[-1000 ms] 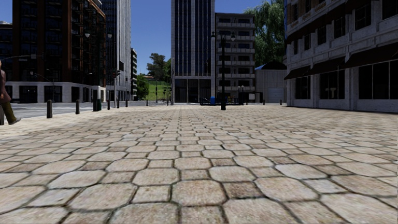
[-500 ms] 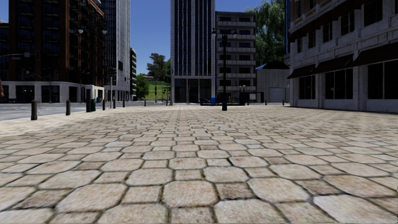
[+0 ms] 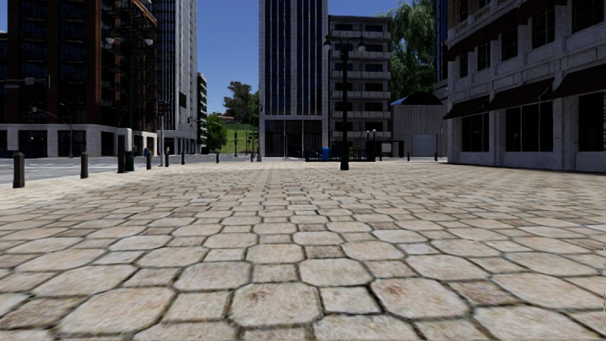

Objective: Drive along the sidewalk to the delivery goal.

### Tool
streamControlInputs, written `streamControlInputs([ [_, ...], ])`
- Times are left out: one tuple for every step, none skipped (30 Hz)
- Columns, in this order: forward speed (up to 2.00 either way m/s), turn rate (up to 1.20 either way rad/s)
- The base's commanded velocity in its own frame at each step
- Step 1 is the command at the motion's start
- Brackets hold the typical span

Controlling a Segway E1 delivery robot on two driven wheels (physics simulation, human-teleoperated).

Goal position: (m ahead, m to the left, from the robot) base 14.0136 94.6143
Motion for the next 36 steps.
streamControlInputs([
  [2.0,0.0],
  [2.0,0.0],
  [2.0,0.0],
  [2.0,0.0],
  [2.0,0.0],
  [2.0,0.0],
  [2.0,0.0],
  [2.0,0.0],
  [2.0,0.0],
  [2.0,0.0],
  [2.0,0.0],
  [2.0,0.0],
  [2.0,0.0],
  [2.0,0.0],
  [2.0,0.0],
  [2.0,0.0],
  [2.0,0.0],
  [2.0,0.0],
  [2.0,0.0],
  [2.0,0.0],
  [2.0,0.0],
  [2.0,0.0],
  [2.0,0.0],
  [2.0,0.0],
  [2.0,0.0],
  [2.0,0.0],
  [2.0,0.0],
  [2.0,0.0],
  [2.0,0.0],
  [2.0,0.0],
  [2.0,0.0],
  [2.0,0.0],
  [2.0,0.0],
  [2.0,0.0],
  [2.0,0.0],
  [2.0,0.0],
])
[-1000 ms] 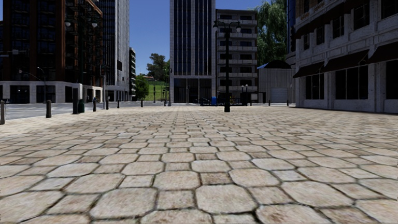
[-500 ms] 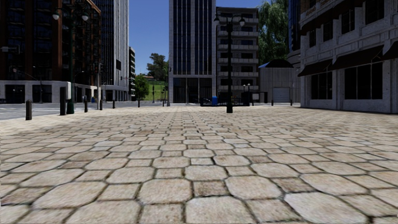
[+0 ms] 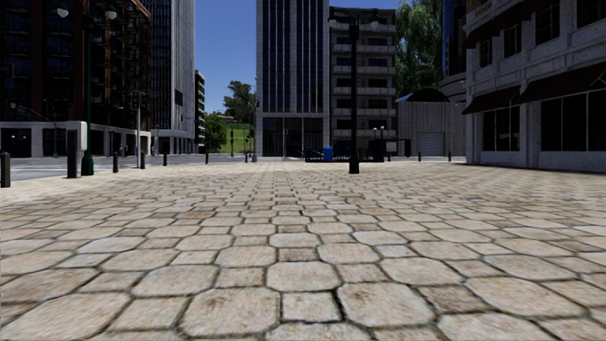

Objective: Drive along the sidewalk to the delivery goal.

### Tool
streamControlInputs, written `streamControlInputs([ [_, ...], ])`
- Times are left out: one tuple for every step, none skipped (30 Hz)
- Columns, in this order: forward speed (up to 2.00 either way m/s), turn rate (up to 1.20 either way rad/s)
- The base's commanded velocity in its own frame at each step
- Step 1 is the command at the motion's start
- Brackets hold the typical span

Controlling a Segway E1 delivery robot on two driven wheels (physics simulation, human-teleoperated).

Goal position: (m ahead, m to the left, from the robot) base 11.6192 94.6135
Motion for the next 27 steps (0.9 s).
streamControlInputs([
  [2.0,0.0],
  [2.0,0.0],
  [2.0,0.0],
  [2.0,0.0],
  [2.0,0.0],
  [2.0,0.0],
  [2.0,0.0],
  [2.0,0.0],
  [2.0,0.0],
  [2.0,0.0],
  [2.0,0.0],
  [2.0,0.13],
  [2.0,0.63],
  [2.0,0.63],
  [2.0,0.87],
  [2.0,1.2],
  [2.0,1.2],
  [2.0,1.2],
  [2.0,1.2],
  [2.0,1.2],
  [2.0,0.43],
  [2.0,0.05],
  [2.0,0.03],
  [2.0,0.0],
  [2.0,0.0],
  [2.0,0.0],
  [2.0,0.0],
])
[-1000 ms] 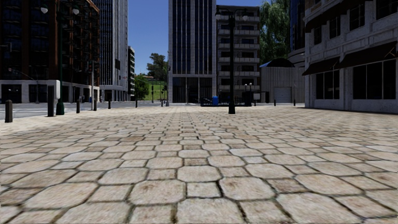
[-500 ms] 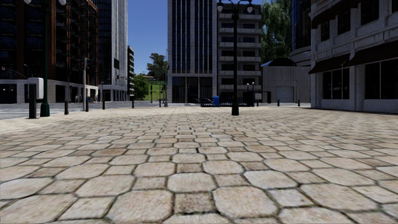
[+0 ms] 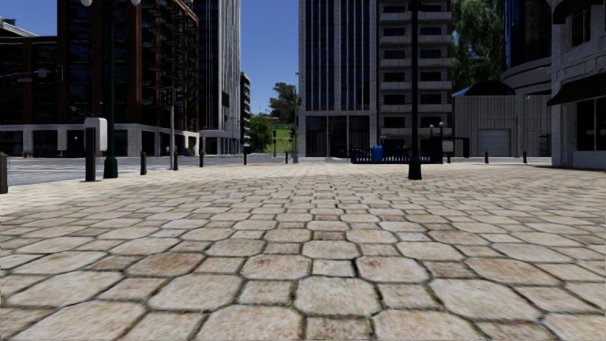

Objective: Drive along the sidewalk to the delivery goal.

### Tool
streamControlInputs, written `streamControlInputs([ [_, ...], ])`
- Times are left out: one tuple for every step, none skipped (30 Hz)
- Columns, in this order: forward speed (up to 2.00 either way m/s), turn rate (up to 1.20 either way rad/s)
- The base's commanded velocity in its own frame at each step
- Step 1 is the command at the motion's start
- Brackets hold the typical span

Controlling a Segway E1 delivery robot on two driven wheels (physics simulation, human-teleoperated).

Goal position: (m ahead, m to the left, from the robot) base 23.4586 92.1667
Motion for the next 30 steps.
streamControlInputs([
  [2.0,0.0],
  [2.0,0.0],
  [2.0,0.06],
  [2.0,0.06],
  [2.0,0.15],
  [2.0,0.27],
  [2.0,0.72],
  [2.0,0.92],
  [2.0,1.01],
  [2.0,1.02],
  [2.0,0.83],
  [2.0,0.42],
  [2.0,0.23],
  [2.0,0.06],
  [2.0,0.0],
  [2.0,0.0],
  [2.0,0.0],
  [2.0,0.0],
  [2.0,0.0],
  [2.0,0.0],
  [2.0,0.0],
  [2.0,0.0],
  [2.0,0.0],
  [2.0,0.0],
  [2.0,0.0],
  [2.0,0.0],
  [2.0,0.0],
  [2.0,0.0],
  [2.0,0.0],
  [2.0,0.0],
])
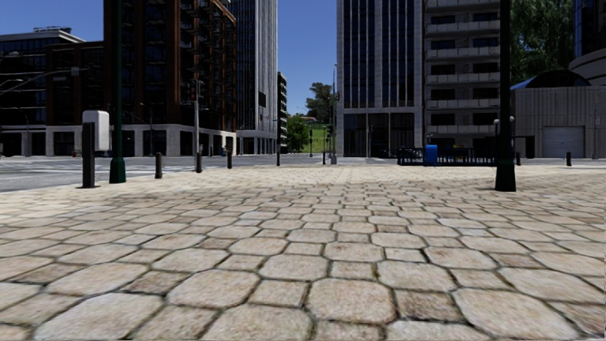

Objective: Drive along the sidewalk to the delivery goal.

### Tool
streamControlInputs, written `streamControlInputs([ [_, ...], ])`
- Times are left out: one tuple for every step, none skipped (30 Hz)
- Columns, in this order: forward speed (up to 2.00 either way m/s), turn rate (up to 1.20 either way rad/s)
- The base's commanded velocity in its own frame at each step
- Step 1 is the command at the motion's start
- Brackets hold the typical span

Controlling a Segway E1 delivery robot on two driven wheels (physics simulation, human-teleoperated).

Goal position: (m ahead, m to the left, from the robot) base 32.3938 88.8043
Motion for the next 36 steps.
streamControlInputs([
  [2.0,0.0],
  [2.0,0.0],
  [2.0,0.0],
  [2.0,0.0],
  [2.0,0.0],
  [2.0,0.0],
  [2.0,0.0],
  [2.0,0.0],
  [2.0,0.0],
  [2.0,0.0],
  [2.0,0.0],
  [2.0,0.0],
  [2.0,0.0],
  [2.0,0.0],
  [2.0,0.0],
  [2.0,0.0],
  [2.0,0.0],
  [2.0,0.0],
  [2.0,0.0],
  [2.0,0.0],
  [2.0,0.0],
  [2.0,0.0],
  [2.0,0.0],
  [2.0,0.0],
  [2.0,0.0],
  [2.0,0.0],
  [2.0,0.0],
  [2.0,0.0],
  [2.0,0.0],
  [2.0,0.0],
  [2.0,0.0],
  [2.0,0.0],
  [2.0,0.0],
  [2.0,0.0],
  [2.0,0.0],
  [2.0,0.0],
])
